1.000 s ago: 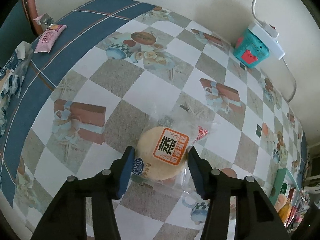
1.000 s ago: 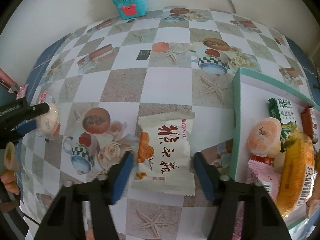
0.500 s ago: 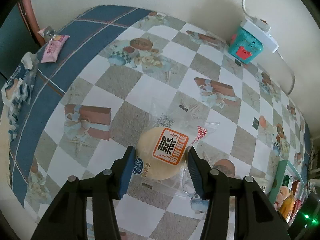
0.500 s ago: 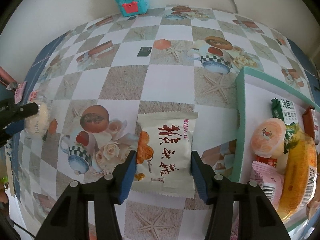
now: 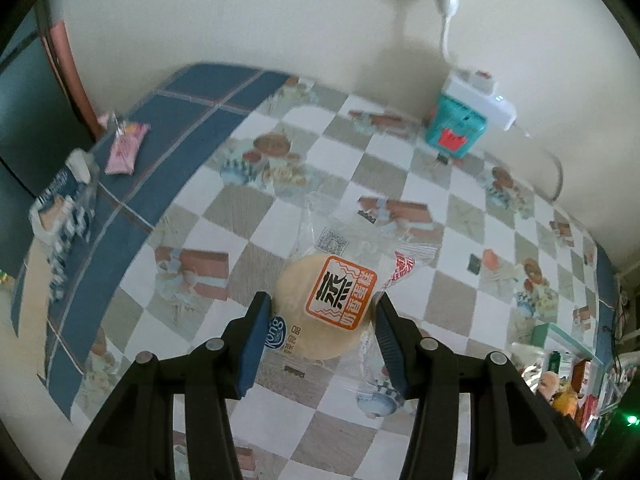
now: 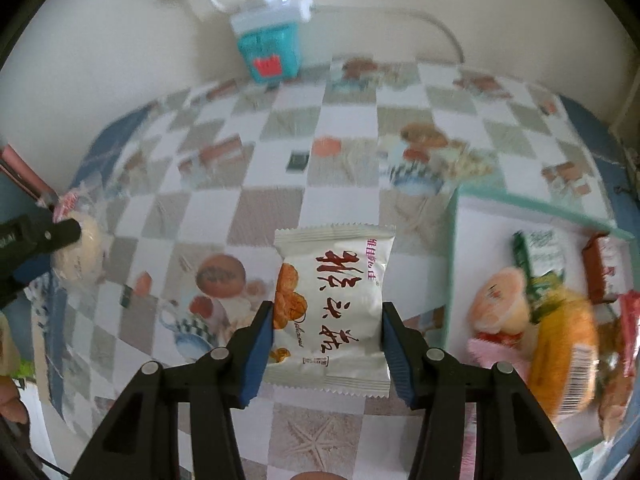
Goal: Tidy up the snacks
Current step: 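Carry the round bun and white biscuit pack over the tray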
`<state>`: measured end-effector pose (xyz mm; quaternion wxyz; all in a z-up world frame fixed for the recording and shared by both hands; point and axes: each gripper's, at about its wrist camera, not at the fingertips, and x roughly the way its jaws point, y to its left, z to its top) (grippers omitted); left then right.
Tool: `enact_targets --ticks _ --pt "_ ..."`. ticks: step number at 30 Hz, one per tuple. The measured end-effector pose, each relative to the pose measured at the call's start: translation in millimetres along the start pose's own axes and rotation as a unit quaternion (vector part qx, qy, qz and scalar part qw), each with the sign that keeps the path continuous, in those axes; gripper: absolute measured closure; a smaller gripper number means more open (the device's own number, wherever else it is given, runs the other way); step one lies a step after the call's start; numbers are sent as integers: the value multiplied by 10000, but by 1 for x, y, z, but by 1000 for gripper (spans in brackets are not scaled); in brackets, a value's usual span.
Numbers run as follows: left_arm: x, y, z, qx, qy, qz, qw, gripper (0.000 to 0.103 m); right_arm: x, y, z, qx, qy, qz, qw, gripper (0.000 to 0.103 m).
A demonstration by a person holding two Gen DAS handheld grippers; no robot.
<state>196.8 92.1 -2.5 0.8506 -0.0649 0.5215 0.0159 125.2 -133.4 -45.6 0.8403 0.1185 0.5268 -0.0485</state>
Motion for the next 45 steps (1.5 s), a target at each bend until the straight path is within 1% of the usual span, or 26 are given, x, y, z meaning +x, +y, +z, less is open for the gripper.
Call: enact_targets --ticks 5,9,14,17,23,27,30,33,38,42,45 --pt "-28 -22 -6 290 -273 -122 9991 50 -32 -9 7 69 -341 13 9994 48" --pt "-49 -44 -15 541 -485 -127 9973 50 -54 -21 8 150 -550 -53 9984 48" --pt "-70 -69 -35 809 -656 -248 9942 50 -75 -44 3 373 -696 -102 9968 48" --pt "-75 -86 -52 1060 -693 -241 9917 50 -84 -58 -1 491 -767 -168 9957 48" --pt "-75 -115 -73 1286 -520 -501 9891 50 -102 -85 -13 742 -849 -250 9933 48" --pt "-78 -136 -87 1429 -490 -559 9869 50 -116 -106 -20 867 -976 -428 9905 48" --pt "-79 -154 -99 1573 -400 -700 9842 50 -128 -123 -25 1006 -1087 -532 9875 48" --pt "-80 -171 -113 1760 -310 -806 9806 50 -140 -141 -29 1139 -1188 -610 9845 48" --pt "-79 -199 -139 2106 -213 -848 9737 50 -152 -168 -38 1360 -1225 -746 9803 48" --pt "-74 -219 -161 2333 14 -962 9676 50 -157 -183 -46 1458 -1221 -787 9786 48" --pt "-71 -232 -176 2521 104 -958 9629 50 -157 -191 -52 1483 -1196 -809 9784 48"
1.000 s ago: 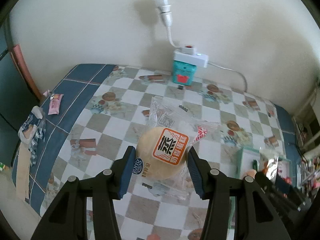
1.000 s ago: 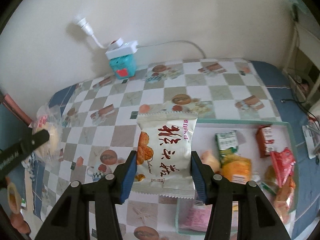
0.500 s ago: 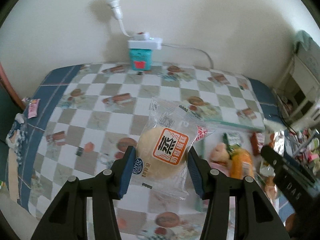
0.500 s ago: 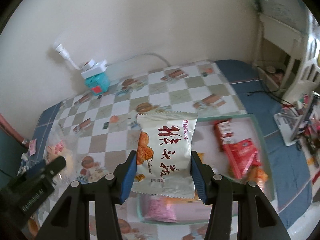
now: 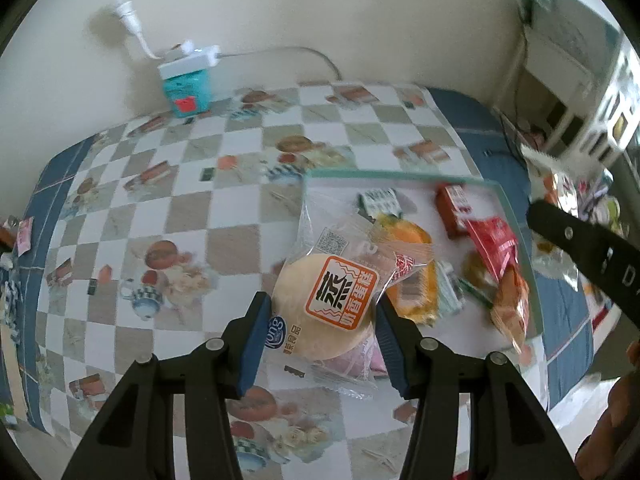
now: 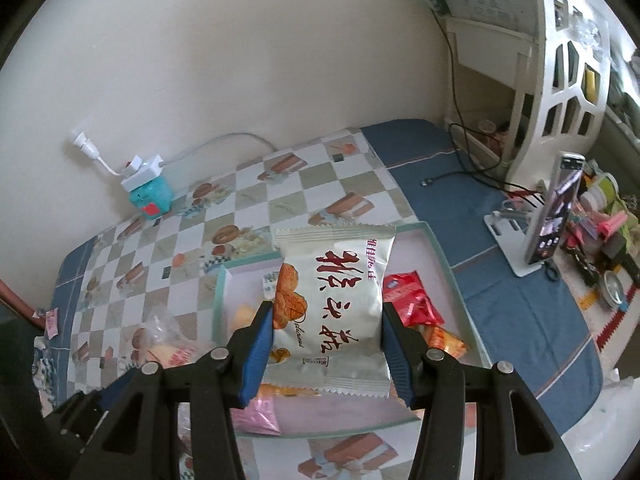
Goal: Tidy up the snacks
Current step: 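Carry the round bun and white biscuit pack over the tray, then open both tools to drop the bun and biscuit pack into the tray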
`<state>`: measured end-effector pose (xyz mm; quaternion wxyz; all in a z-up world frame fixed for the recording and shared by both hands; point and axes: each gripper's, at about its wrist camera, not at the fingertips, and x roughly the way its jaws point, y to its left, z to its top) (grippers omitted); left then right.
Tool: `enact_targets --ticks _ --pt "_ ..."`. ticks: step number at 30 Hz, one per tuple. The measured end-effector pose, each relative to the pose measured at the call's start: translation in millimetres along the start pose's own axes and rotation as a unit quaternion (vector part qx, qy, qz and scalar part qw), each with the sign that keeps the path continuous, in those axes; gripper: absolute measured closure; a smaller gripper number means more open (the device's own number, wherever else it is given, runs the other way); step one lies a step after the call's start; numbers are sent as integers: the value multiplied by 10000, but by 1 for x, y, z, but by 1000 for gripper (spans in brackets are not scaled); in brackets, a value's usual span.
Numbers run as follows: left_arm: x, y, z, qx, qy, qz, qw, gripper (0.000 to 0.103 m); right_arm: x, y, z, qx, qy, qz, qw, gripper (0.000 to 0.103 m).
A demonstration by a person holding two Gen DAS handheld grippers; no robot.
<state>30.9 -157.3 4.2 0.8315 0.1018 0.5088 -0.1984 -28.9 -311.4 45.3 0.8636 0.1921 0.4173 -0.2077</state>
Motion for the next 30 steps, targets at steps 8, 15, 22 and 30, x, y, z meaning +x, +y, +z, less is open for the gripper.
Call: enact_targets --ticks 8,15,22,30 --pt "19 -39 -15 419 327 -60 9986 50 46 -17 -21 41 778 26 9970 48" --pt "34 -50 -16 587 373 127 9975 50 79 -28 -33 187 1241 60 9921 48" --pt "48 -52 -11 577 348 207 9975 50 85 -32 -32 237 1308 51 9911 48" --pt "55 -52 -5 516 208 162 9983 49 88 -32 -31 261 1315 -19 9910 48"
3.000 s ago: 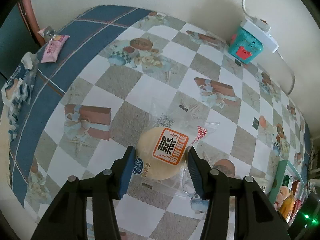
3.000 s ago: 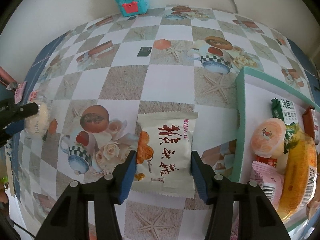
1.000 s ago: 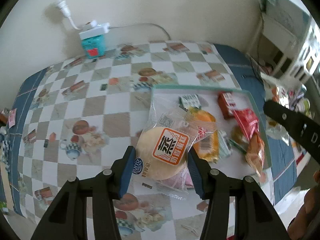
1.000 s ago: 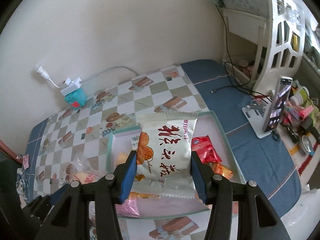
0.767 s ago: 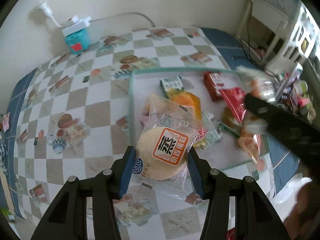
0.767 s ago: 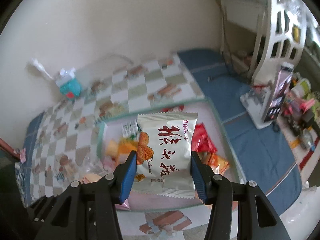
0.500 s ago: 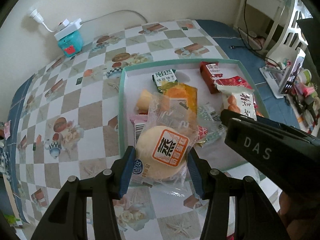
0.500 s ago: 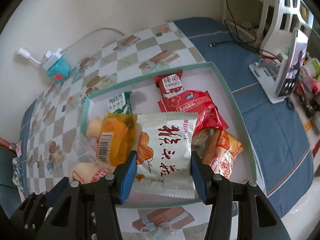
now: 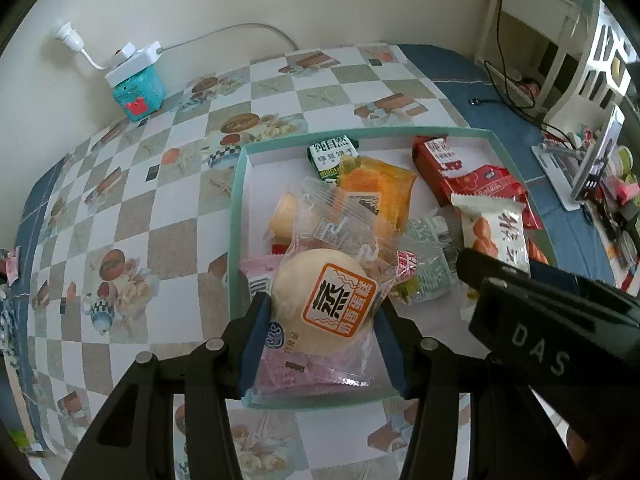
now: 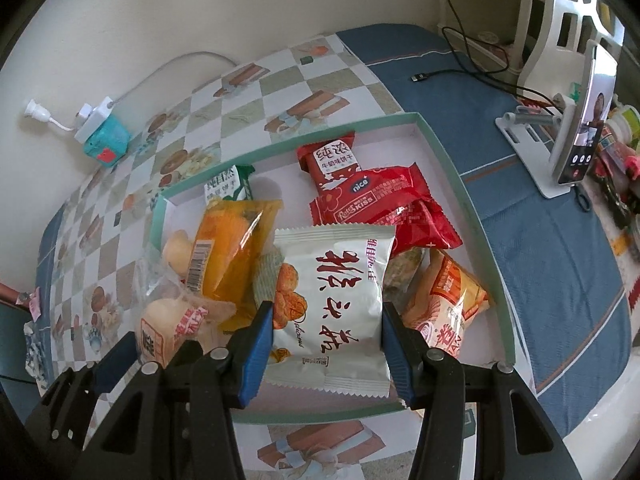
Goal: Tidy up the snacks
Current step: 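Open both tools to drop the bun and biscuit pack into the tray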
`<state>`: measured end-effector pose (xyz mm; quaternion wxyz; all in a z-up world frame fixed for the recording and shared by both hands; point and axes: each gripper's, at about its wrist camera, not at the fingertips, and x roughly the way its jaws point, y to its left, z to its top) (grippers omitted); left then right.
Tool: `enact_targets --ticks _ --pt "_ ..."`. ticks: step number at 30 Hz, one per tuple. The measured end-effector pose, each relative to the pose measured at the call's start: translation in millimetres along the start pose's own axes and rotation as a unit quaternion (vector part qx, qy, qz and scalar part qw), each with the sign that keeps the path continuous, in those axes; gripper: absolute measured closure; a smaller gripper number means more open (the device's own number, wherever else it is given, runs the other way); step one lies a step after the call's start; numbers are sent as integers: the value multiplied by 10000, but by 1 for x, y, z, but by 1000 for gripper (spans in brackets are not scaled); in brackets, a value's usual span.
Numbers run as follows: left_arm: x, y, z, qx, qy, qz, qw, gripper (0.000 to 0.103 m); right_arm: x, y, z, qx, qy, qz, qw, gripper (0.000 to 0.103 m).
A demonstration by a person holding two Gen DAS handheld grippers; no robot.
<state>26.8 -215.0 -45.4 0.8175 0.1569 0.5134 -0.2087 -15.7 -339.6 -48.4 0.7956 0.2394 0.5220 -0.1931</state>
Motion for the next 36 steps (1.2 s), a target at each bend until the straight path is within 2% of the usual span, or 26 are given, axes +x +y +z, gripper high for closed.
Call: enact_targets --ticks 13,16,19,31,32,33,34,36 --pt "-2 -1 -3 64 47 -73 9999 49 0 -3 -1 81 20 -187 9998 46" --pt "-6 0 -4 78 38 -64 9999 44 -2 -3 -2 82 -1 -197 9998 44" --pt "-8 1 -4 72 17 -65 10000 41 -5 -4 -2 94 -45 -209 9997 39" --pt "-23 18 -1 -152 -66 -170 9997 40 -24 -7 2 192 -287 -190 9992 38" --pt "-24 19 -1 -170 -81 -202 9996 38 -25 -8 2 197 -308 -186 9992 38" --pt "-26 21 -1 -190 -99 -226 9995 29 -26 -7 2 203 -319 -185 9991 38" --pt "-27 22 0 -217 -122 -232 9994 25 -27 -7 2 209 -327 -181 9991 38" --pt "-31 27 1 -297 -172 -262 9991 24 -28 -8 2 222 -344 -179 9990 38"
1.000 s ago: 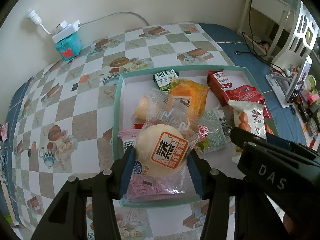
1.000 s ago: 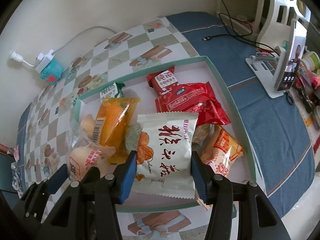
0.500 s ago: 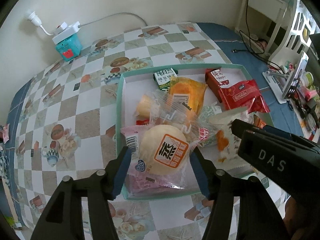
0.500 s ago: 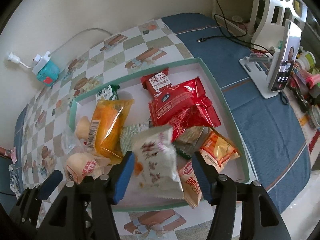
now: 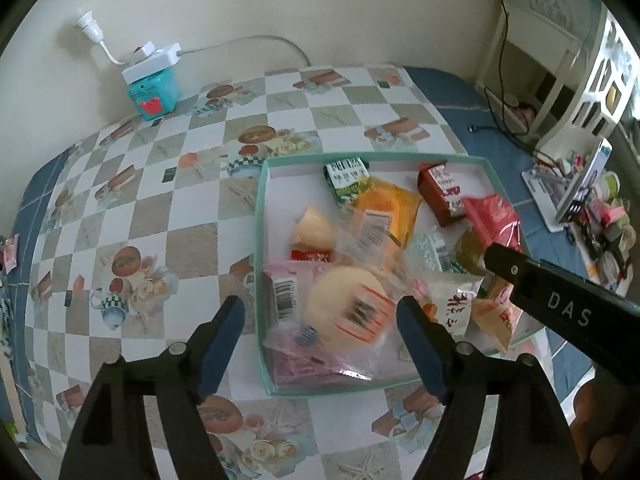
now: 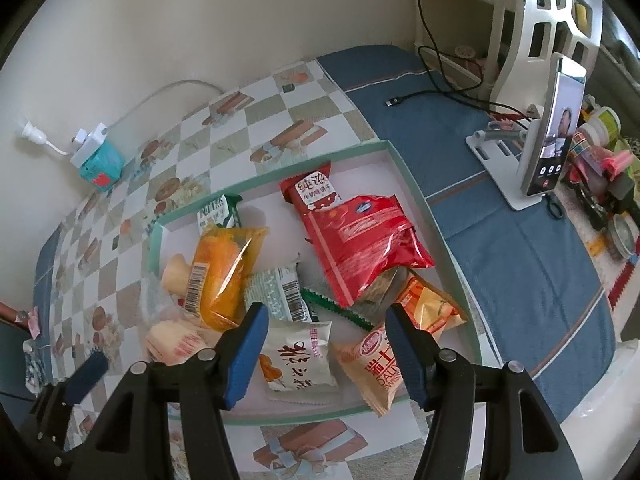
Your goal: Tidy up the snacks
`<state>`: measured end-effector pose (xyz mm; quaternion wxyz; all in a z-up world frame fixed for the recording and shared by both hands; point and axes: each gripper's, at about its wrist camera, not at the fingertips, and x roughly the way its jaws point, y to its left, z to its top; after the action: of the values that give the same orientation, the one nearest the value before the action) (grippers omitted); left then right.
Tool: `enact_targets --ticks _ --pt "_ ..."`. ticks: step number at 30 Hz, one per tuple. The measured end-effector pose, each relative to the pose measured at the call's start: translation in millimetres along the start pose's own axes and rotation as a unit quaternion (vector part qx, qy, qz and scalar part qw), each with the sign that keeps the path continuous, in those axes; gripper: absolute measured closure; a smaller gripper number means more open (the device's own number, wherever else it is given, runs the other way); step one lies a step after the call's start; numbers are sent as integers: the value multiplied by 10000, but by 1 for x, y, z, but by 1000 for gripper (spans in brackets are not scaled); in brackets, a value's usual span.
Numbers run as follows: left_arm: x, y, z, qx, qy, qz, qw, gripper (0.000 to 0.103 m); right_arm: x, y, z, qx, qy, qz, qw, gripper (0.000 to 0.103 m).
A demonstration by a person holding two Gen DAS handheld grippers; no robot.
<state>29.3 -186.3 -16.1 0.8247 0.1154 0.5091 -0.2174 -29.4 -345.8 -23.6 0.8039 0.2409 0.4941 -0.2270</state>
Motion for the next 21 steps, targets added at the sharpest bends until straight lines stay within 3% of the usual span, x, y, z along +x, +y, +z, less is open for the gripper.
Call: enact_targets --ticks 5,11,16,18,21 --pt "-3 21 4 -397 -60 70 9992 24 0 -1 0 31 4 -10 10000 38" --pt "7 62 1 -1263 126 621 9900 17 5 3 -2 -59 101 -38 9999 38" --pt "23 92 -9 -1796 493 1076 9766 13 8 13 -5 -227 138 -59 9996 26" --pt "25 101 -12 -1944 540 1122 9730 7 9 19 -6 -324 135 -46 9994 24" --pt "23 109 -14 -2074 499 1153 9702 7 11 24 -8 -434 148 -72 9989 19"
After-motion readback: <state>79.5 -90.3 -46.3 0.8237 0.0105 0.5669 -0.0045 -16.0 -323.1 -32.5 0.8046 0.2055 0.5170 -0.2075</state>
